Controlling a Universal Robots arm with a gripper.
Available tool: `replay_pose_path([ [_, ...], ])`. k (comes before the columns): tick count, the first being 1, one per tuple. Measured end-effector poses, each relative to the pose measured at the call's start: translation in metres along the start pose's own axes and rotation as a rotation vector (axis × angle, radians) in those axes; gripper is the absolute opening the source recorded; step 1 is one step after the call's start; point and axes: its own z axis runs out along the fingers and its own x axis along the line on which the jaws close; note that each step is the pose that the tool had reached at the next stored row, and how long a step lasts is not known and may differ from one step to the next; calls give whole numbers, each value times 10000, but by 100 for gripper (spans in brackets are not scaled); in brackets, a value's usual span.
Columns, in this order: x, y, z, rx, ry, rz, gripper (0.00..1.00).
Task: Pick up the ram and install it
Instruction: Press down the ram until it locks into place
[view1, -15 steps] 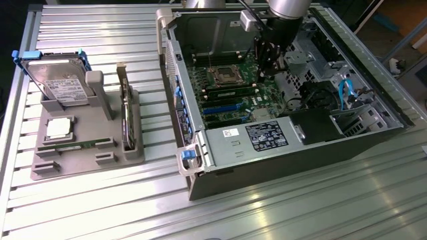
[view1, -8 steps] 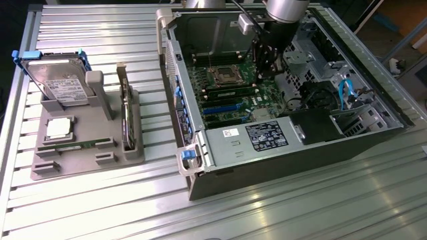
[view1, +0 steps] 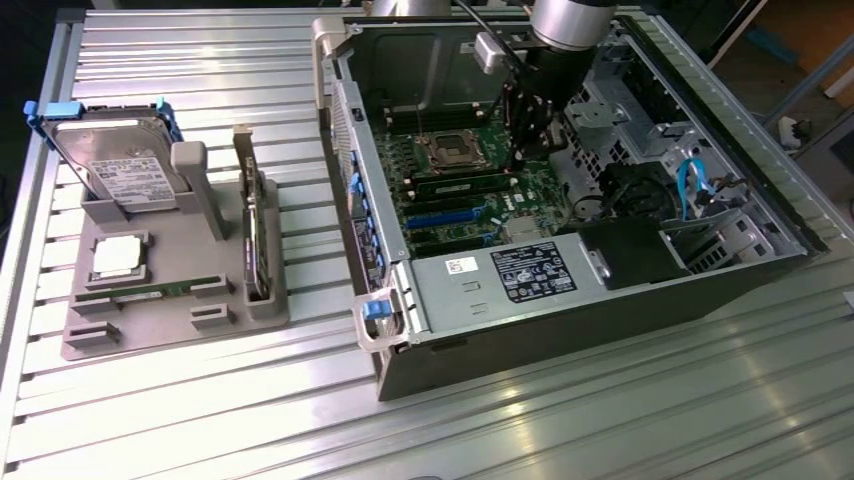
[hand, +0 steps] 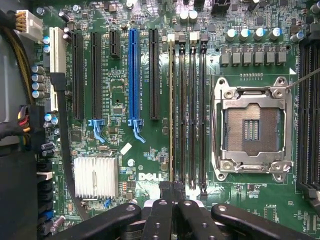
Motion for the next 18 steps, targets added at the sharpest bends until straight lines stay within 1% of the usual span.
replay_pose_path([
  [1, -1, 0, 5, 0, 2, 0, 11],
  [2, -1, 0, 9, 0, 17, 0, 11],
  [6, -3, 0, 34, 0, 105, 1, 11],
  [7, -4, 0, 39, 0, 116, 0, 11],
  [11, -4, 0, 40, 1, 122, 1, 11],
  [14, -7, 0, 65, 1, 153, 1, 11],
  [18, -10, 0, 92, 1, 169, 1, 11],
])
